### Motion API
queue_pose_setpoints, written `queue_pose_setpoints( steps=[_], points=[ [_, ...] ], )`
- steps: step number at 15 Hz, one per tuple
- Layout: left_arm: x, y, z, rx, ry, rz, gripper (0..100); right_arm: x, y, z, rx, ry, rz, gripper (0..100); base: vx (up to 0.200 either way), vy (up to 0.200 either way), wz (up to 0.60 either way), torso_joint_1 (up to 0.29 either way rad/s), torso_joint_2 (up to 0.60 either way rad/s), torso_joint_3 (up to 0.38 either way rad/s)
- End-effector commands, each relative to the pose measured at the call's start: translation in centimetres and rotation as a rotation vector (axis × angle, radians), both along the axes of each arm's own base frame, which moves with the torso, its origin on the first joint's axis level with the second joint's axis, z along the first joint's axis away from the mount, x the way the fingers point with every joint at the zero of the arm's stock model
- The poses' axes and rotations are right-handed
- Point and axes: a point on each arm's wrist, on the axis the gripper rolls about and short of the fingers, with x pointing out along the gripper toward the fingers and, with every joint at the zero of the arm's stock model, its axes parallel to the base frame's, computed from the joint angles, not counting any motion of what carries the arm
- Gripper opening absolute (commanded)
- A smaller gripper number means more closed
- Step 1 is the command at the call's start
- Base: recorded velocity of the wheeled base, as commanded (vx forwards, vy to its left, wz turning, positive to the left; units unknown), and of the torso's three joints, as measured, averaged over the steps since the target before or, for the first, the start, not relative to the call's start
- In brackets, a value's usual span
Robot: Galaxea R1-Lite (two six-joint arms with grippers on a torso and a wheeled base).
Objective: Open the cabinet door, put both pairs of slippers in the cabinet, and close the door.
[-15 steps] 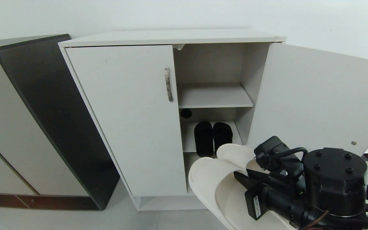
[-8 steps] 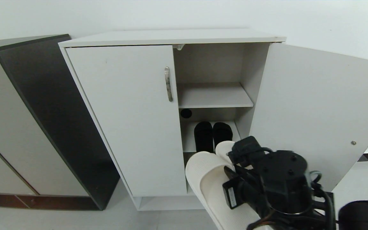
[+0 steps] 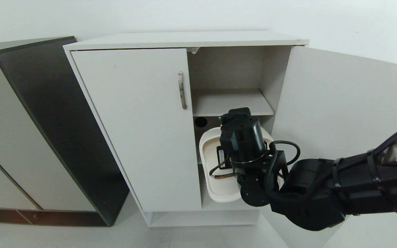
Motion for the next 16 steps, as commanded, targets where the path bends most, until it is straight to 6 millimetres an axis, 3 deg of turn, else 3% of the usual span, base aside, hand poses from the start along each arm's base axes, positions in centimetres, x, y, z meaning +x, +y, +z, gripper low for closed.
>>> queue_pose_setpoints(
  steps=[1,3,12,16],
  points=[
    [0.0,0.0,0.0,0.000,0.001,0.000,0,0.5,-0.9,2.1,0.042,-0.041,-0.043,0,0.000,0.000,0.00,0.000,0.00,0.000],
    [0.0,0.0,0.0,0.000,0.001,0.002,0,-0.7,-1.5,3.8,0.072,-0.067,-0.032,0,0.000,0.000,0.00,0.000,0.00,0.000],
    [0.0,0.0,0.0,0.000,0.001,0.000,0,-2.2,-1.5,4.7,0.080,-0.078,-0.003,0,0.000,0.000,0.00,0.000,0.00,0.000],
    [0.0,0.0,0.0,0.001,0.001,0.000,0,-2.0,-1.4,4.4,0.074,-0.074,-0.003,0,0.200,0.000,0.00,0.001,0.00,0.006]
  ],
)
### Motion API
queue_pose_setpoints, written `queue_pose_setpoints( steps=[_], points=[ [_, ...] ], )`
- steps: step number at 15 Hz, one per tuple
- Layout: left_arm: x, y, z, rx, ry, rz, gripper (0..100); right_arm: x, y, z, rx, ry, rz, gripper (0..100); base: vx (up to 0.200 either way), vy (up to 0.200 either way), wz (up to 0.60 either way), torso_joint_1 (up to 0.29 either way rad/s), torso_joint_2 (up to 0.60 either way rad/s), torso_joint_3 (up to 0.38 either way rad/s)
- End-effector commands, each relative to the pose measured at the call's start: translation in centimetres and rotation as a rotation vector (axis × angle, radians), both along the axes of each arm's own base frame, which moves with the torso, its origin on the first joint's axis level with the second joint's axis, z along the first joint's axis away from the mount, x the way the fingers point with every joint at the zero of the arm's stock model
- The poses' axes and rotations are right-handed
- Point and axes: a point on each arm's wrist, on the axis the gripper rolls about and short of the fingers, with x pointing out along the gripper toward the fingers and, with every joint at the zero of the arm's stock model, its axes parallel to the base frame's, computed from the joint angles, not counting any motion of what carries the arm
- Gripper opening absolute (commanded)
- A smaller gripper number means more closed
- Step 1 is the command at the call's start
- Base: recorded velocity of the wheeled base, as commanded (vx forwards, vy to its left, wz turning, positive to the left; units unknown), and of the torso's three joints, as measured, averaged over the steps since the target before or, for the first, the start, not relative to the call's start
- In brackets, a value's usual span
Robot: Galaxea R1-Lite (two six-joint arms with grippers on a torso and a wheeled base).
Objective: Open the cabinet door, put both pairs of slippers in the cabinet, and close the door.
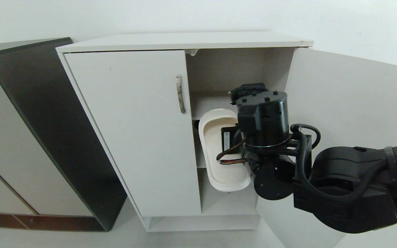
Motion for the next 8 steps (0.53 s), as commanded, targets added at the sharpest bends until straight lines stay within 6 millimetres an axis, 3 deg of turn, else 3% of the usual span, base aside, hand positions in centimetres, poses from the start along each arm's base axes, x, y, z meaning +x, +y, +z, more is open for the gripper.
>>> queue_pose_setpoints(
  steps=[1,8],
  points=[
    [0.01,0.00,0.01,-0.001,0.001,0.000,0,0.02,-0.08,0.08,0.002,-0.001,-0.002,0,0.200,0.000,0.00,0.007,0.00,0.002],
    [0.01,0.00,0.01,-0.001,0.001,0.000,0,0.13,0.17,-0.65,-0.016,0.012,0.000,0,0.200,0.000,0.00,0.002,0.00,0.002]
  ],
)
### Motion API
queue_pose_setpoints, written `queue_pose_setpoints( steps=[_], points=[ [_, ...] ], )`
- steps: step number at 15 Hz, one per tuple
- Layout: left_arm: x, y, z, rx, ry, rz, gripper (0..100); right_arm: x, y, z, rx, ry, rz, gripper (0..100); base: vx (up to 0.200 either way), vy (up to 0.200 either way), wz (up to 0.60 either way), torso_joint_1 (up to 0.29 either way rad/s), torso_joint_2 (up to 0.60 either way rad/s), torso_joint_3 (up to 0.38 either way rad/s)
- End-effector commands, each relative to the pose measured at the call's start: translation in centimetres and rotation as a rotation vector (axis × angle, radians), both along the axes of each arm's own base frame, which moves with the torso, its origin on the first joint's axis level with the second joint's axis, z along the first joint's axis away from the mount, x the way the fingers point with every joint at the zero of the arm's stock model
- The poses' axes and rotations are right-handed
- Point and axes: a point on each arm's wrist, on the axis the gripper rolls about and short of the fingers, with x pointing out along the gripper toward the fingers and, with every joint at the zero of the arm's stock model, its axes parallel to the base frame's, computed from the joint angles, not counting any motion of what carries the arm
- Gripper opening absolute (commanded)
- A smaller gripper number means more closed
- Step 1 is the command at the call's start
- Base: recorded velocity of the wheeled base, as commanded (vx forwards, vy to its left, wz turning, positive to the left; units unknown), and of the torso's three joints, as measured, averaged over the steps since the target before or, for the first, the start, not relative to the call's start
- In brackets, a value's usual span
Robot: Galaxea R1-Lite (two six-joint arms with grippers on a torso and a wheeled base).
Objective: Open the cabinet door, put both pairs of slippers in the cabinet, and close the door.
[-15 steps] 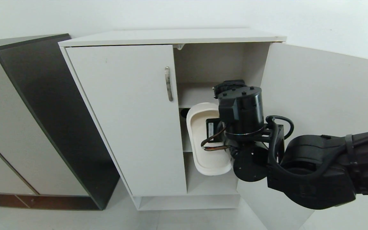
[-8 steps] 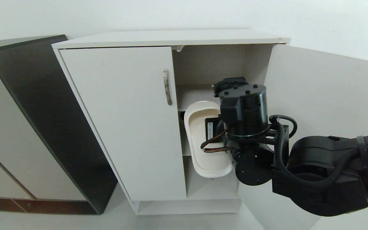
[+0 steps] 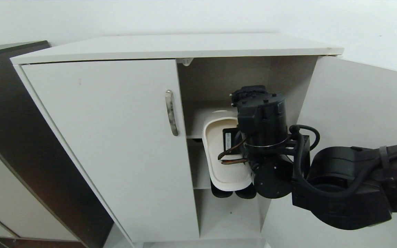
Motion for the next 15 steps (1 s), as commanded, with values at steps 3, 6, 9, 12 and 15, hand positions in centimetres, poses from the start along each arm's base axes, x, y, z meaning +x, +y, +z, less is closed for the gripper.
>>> queue_pose_setpoints(
  steps=[3,6,9,12,15],
  points=[
    [0.0,0.0,0.0,0.000,0.001,0.001,0,-0.1,0.7,-1.1,-0.010,0.005,0.012,0,0.200,0.000,0.00,0.004,0.00,-0.002],
    [0.0,0.0,0.0,0.000,0.001,0.000,0,-0.4,0.6,-2.0,-0.041,0.011,0.021,0,0.000,0.000,0.00,0.000,0.00,0.000],
    [0.0,0.0,0.0,0.000,0.001,0.000,0,-0.3,0.6,-3.3,-0.076,-0.032,0.043,0,0.000,0.000,0.00,0.000,0.00,0.000],
    [0.0,0.0,0.0,0.000,0.001,0.000,0,1.8,0.9,-3.2,-0.067,-0.068,0.085,0,0.000,0.000,0.00,0.000,0.00,0.000],
    [0.0,0.0,0.0,0.000,0.001,0.001,0,4.2,1.0,-2.5,-0.063,-0.077,0.045,0,0.000,0.000,0.00,0.000,0.00,0.000]
  ],
)
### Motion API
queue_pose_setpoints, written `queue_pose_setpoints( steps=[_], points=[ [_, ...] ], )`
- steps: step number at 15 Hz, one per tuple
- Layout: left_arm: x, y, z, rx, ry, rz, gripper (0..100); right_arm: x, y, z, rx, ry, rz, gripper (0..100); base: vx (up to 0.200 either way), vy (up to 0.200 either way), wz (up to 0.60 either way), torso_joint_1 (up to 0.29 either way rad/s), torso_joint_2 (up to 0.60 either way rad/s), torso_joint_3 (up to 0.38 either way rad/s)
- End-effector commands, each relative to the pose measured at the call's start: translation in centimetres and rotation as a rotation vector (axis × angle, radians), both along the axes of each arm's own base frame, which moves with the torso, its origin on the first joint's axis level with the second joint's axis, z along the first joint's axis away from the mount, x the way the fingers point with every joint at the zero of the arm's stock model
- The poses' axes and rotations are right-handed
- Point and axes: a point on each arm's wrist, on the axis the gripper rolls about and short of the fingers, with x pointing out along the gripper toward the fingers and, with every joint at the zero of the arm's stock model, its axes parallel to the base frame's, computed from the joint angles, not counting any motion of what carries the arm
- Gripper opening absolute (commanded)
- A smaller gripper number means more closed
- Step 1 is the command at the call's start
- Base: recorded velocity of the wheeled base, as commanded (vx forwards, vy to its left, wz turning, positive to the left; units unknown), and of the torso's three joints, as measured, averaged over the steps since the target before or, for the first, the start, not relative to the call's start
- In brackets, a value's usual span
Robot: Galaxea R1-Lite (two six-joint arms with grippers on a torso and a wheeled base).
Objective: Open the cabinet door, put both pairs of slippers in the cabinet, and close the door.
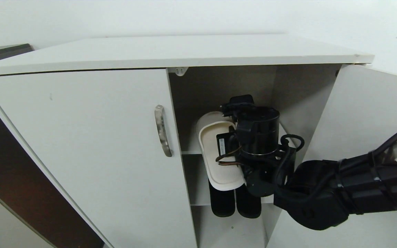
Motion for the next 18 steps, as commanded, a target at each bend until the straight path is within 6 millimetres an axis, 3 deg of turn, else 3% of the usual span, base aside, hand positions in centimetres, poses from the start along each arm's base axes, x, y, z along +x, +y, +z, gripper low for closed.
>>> queue_pose_setpoints(
  steps=[1,4,9,18],
  points=[
    [0.0,0.0,0.0,0.000,0.001,0.000,0,2.0,0.3,0.4,-0.009,0.008,-0.031,0,0.000,0.000,0.00,0.000,0.00,0.000],
    [0.0,0.0,0.0,0.000,0.001,0.000,0,3.7,0.4,2.1,0.019,-0.014,-0.061,0,0.000,0.000,0.00,0.000,0.00,0.000],
    [0.0,0.0,0.0,0.000,0.001,0.002,0,6.4,0.0,2.4,0.063,0.013,-0.114,0,0.000,0.000,0.00,0.000,0.00,0.000],
    [0.0,0.0,0.0,-0.002,0.001,0.000,0,7.5,0.4,1.4,0.054,0.025,-0.112,0,0.000,0.000,0.00,0.000,0.00,0.000]
  ],
)
